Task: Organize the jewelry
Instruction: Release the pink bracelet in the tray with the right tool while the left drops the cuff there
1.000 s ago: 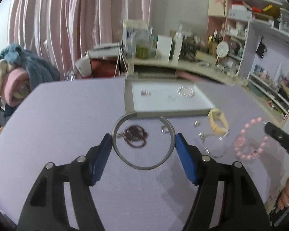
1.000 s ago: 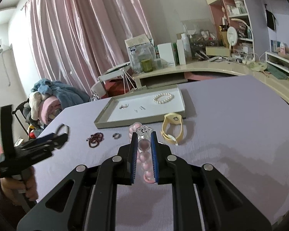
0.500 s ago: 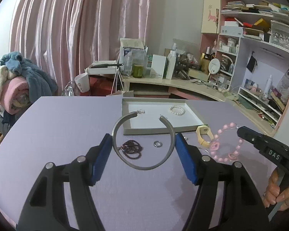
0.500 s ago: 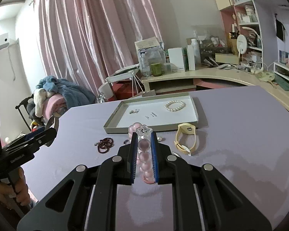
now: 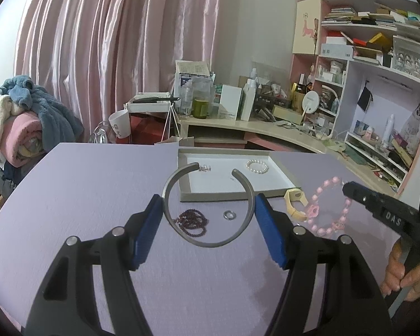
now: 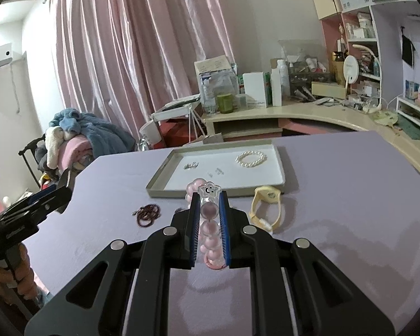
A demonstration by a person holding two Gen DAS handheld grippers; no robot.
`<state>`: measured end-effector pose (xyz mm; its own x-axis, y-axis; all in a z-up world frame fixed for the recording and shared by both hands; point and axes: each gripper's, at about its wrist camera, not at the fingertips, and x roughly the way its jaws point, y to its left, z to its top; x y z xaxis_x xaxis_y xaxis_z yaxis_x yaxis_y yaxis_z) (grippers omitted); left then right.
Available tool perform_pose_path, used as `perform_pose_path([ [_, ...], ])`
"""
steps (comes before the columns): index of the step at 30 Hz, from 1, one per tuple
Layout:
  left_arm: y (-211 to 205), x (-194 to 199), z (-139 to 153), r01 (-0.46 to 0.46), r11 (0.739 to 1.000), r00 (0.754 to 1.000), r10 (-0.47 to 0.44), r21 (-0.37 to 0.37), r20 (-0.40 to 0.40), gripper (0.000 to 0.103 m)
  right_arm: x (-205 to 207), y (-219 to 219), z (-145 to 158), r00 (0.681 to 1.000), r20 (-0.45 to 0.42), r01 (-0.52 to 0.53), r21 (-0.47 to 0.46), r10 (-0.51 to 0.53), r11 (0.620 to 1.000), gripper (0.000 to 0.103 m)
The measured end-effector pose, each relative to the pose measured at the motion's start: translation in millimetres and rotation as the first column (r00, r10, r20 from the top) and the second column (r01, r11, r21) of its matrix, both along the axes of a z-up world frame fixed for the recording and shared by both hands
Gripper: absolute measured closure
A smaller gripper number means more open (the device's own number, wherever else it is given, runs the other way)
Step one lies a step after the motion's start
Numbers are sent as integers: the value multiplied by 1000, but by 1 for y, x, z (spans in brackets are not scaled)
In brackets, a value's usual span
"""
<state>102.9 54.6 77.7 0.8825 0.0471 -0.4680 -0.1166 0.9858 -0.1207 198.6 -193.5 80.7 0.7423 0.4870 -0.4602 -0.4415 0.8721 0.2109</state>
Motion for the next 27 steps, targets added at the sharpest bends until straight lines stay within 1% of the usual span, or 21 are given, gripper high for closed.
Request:
perform_pose_path([
  [4, 5, 7, 6, -4, 1000, 1000, 4, -4, 19, 36, 22, 3, 17, 999, 40, 30, -20, -29, 999, 89],
  [9, 11, 20, 12, -7, 1000, 999, 8, -10, 36, 36, 59, 13, 28, 998, 50, 48, -49, -45, 998, 89],
  [11, 14, 28, 14, -9, 1000, 999, 9, -9, 40, 36, 80, 22, 27, 999, 27, 44, -64, -42, 997, 89],
  [14, 19, 42, 17, -13, 1000, 999, 13, -9, 47, 36, 105, 36, 17, 999, -21, 25, -82, -27, 996, 89],
  [18, 30, 61, 20, -20, 1000, 999, 21, -21, 47, 36, 144, 59, -11, 992, -129, -15, -104, 1, 994, 89],
  [22, 39, 76, 20, -25, 999, 999, 26, -27, 43, 36, 170, 72, -35, 974, -225, -40, -88, 19, 995, 89],
  [27, 44, 94, 18, -16, 1000, 999, 17, -23, 34, 36, 190, 75, -48, 964, -268, -27, -76, 5, 997, 89],
])
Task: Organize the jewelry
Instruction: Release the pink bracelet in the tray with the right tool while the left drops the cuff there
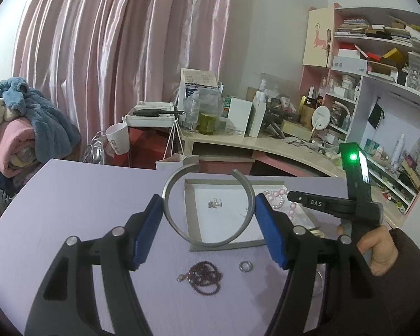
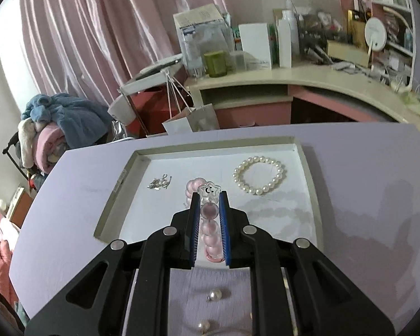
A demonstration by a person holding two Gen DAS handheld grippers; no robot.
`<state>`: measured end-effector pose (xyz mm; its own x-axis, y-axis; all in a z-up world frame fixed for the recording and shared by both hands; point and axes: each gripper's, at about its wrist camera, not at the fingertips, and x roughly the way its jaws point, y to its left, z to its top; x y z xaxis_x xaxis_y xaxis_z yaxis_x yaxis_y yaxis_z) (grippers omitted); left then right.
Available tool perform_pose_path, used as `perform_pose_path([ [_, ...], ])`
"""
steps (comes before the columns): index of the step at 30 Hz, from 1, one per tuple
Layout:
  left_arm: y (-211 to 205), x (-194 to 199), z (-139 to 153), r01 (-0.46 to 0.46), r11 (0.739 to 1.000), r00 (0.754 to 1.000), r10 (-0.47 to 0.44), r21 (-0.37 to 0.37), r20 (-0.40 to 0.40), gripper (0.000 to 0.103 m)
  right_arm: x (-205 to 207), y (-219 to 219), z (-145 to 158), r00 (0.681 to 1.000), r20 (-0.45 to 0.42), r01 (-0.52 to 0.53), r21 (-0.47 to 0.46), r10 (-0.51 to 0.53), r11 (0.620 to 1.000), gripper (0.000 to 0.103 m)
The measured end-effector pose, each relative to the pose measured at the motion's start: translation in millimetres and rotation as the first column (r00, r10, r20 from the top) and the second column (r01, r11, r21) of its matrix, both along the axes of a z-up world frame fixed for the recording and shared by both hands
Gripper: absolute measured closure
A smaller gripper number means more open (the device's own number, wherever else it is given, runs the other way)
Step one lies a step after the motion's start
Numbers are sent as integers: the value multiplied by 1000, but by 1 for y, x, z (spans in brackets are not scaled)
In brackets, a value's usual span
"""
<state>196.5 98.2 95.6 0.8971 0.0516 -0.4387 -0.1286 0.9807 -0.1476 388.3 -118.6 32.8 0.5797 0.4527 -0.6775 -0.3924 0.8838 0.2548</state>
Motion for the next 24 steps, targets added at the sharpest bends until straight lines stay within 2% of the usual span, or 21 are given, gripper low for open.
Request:
perform_pose_path([
  [9, -4, 23, -6, 30, 999, 1000, -30, -11, -8, 36, 23, -5, 1, 999, 31, 46, -23, -45, 999, 86],
  [10, -5, 24, -6, 33, 999, 999, -33, -12, -9, 36, 23, -7, 3, 999, 28, 48, -14, -47, 999, 74],
  [11, -6, 26, -7, 35, 999, 999, -35, -12, -9, 36, 21, -11, 6, 998, 32, 49, 6, -50, 999, 55],
  [12, -6, 27, -7, 36, 999, 999, -36, -11, -10, 36, 19, -16, 8, 997, 46, 55, 19, -56, 998, 50],
  [16, -5, 37, -12, 41, 999, 999, -42, -23, -25, 36, 7, -26, 19, 994, 95, 51, 34, -54, 998, 49],
  [24, -7, 82, -30, 34, 998, 995, -39, -57, -94, 36, -7, -40, 22, 995, 100, 15, 62, -22, 998, 46],
])
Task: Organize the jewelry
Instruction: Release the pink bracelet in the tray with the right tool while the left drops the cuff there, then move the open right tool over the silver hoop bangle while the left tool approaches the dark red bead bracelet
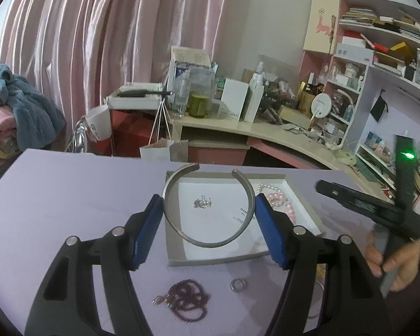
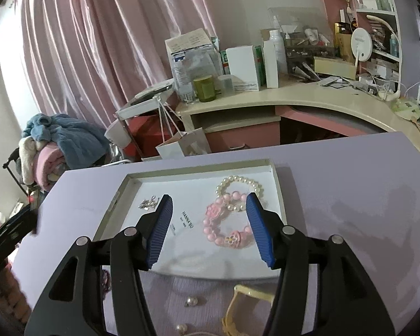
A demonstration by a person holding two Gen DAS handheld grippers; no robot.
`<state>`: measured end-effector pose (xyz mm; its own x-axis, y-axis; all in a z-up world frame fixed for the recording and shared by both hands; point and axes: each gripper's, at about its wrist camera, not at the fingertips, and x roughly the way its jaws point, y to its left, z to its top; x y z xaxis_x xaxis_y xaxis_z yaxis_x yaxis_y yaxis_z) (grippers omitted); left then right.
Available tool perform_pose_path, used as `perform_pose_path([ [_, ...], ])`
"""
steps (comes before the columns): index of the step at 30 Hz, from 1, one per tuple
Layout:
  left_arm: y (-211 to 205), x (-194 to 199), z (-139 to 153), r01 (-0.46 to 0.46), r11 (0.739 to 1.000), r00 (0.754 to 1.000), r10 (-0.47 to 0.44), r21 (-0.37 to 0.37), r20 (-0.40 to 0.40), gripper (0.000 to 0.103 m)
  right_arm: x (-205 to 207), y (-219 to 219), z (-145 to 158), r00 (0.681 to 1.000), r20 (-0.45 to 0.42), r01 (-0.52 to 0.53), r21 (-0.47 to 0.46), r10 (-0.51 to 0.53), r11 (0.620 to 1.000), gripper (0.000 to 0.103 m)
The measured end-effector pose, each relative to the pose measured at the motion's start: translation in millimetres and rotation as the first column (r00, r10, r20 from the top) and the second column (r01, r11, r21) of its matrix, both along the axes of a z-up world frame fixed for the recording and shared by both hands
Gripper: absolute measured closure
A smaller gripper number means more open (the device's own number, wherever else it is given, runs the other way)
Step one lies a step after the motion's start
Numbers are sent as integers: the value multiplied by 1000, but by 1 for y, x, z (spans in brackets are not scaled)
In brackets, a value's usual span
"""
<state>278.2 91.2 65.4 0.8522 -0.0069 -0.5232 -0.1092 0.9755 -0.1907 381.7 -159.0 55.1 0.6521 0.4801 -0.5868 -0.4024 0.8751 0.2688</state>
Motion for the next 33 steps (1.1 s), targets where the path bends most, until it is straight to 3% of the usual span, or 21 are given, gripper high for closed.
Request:
perform_pose_path([
  [8, -8, 63, -37, 5, 1000, 993, -8, -22, -118, 36, -9, -18, -9, 1000, 17, -23, 29, 23, 999, 44],
  [15, -16, 118, -69, -8, 1000, 976, 11, 17, -218, 36, -5, -27, -22, 999, -10, -30, 56, 31, 998, 44],
  [22, -9, 146, -84, -46, 999, 959, 39, -16, -280, 34, -6, -32, -26, 1000, -6, -29, 73, 30, 997, 44],
  [25, -6, 132, -72, -40, 998, 972, 29, -43, -234, 26, -11, -34, -22, 1000, 9, -27, 73, 26, 997, 44],
  [33, 6, 60, -18, -62, 998, 995, 62, -6, -81, 19, -39, -38, -9, 999, 37, -29, 89, 26, 996, 44],
])
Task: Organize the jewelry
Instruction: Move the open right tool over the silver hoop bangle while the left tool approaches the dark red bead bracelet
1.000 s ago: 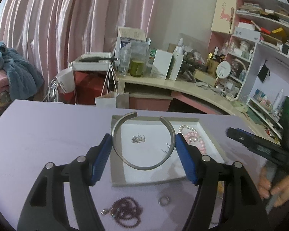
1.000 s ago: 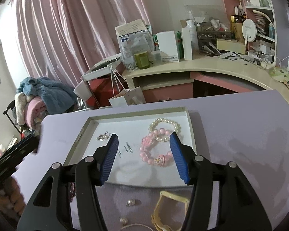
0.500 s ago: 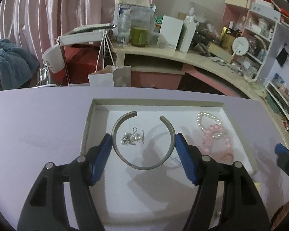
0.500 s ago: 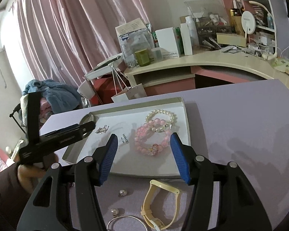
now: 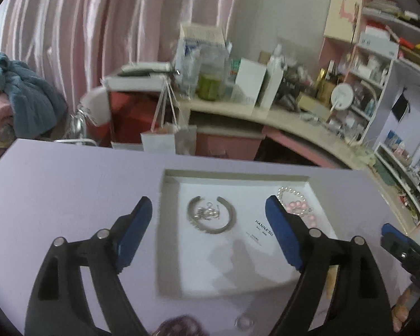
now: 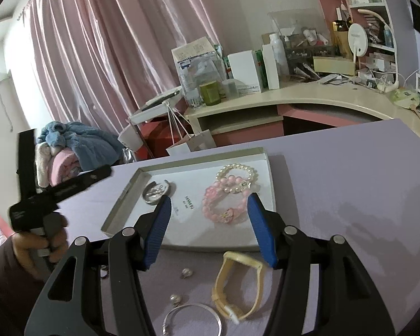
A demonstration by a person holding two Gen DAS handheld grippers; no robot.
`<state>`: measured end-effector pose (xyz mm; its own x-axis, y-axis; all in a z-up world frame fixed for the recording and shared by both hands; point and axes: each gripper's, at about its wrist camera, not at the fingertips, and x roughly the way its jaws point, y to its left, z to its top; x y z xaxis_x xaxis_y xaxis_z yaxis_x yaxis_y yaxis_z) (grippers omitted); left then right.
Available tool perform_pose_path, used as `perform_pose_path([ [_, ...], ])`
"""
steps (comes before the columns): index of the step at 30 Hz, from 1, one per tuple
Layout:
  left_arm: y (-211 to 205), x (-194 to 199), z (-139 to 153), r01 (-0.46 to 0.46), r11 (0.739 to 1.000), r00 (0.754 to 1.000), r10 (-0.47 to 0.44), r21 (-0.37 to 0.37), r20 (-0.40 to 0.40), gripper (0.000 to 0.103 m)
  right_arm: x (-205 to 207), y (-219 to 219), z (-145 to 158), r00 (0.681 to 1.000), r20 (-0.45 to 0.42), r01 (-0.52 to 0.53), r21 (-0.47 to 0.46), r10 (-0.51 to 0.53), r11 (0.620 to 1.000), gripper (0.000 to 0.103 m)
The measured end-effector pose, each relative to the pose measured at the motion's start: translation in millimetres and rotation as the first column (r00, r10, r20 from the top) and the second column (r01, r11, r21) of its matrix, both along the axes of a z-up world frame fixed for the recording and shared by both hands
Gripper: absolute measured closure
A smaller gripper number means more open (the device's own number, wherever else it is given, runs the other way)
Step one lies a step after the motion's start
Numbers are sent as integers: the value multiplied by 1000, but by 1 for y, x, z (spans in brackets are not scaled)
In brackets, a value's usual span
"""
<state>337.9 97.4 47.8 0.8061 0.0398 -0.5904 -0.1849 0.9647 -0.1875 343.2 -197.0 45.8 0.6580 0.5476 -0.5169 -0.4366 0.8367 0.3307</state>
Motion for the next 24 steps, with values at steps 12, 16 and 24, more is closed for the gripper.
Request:
perform_pose_path([
  [12, 18, -123, 15, -83, 996, 996, 81, 29, 49, 15, -64, -2, -1, 1000, 8, 3, -39, -3, 999, 44],
  [16, 16, -144, 10, -90, 995, 995, 88, 42, 49, 15, -81, -2, -13, 1000, -17, 5, -65, -6, 998, 44],
  [24, 13, -169, -5, -75, 997, 997, 74, 31, 34, 15, -100, 19, -50, 995, -90, -48, -200, 30, 979, 30],
])
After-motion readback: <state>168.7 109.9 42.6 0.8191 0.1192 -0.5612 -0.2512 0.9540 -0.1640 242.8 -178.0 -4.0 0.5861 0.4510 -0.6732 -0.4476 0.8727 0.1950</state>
